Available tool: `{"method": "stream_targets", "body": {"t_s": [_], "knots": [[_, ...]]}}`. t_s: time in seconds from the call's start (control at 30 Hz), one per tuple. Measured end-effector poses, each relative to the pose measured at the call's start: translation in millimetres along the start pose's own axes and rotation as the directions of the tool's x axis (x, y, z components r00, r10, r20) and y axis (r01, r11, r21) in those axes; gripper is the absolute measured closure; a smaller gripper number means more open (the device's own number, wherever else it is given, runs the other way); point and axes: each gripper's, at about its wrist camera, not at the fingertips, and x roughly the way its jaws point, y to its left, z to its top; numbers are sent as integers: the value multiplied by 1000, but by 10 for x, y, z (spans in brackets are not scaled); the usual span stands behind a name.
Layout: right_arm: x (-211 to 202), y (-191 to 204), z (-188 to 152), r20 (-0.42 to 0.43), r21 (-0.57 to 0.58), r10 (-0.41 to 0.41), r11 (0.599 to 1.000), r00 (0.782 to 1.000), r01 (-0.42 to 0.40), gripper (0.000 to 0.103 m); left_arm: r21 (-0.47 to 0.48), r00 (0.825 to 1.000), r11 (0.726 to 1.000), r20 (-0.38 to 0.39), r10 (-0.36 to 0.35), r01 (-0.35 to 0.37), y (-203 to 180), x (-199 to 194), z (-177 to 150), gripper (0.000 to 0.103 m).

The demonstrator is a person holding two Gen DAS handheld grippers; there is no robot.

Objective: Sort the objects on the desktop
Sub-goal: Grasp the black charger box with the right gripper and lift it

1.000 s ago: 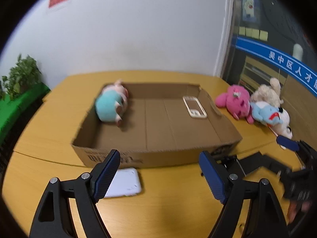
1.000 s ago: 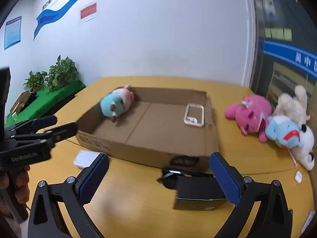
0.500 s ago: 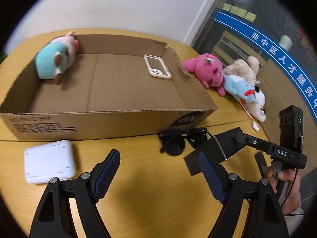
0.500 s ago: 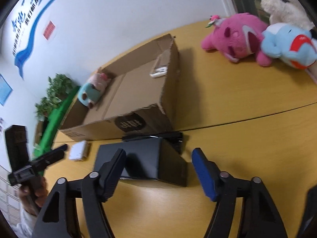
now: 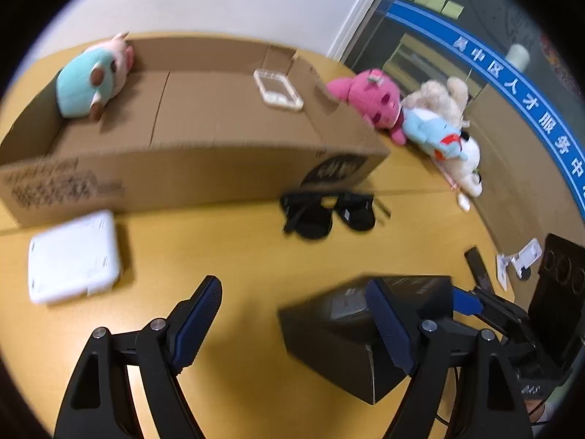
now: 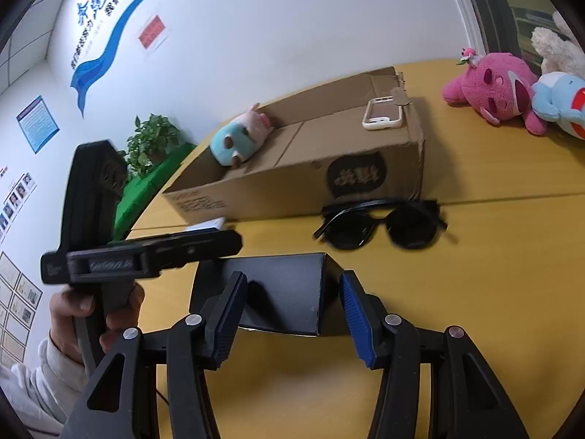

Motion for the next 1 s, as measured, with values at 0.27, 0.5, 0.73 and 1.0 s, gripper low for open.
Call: {"method": "stream_targets", "body": {"t_s": [0.27,0.5,0.73,1.0], "knots": [[64,14,-593,-214,-5,-56,998,975,57,52,10,989,993,-90,120,-120,13,-16,-458,22],[101,15,-587,-239,-76,-131,990,962,116,24,-4,988,995,-114,102,-103,3,57,-542,22],[378,150,-510,-249,-246,-199,960,948,136,16,-11,987,996,-136,88,-91,-87,154,-459,22],[615,254,-475,-284,-304,-183,948,941,92,15,-56,985,998,-172,-4,-6,-101,293,-438,20]]}}
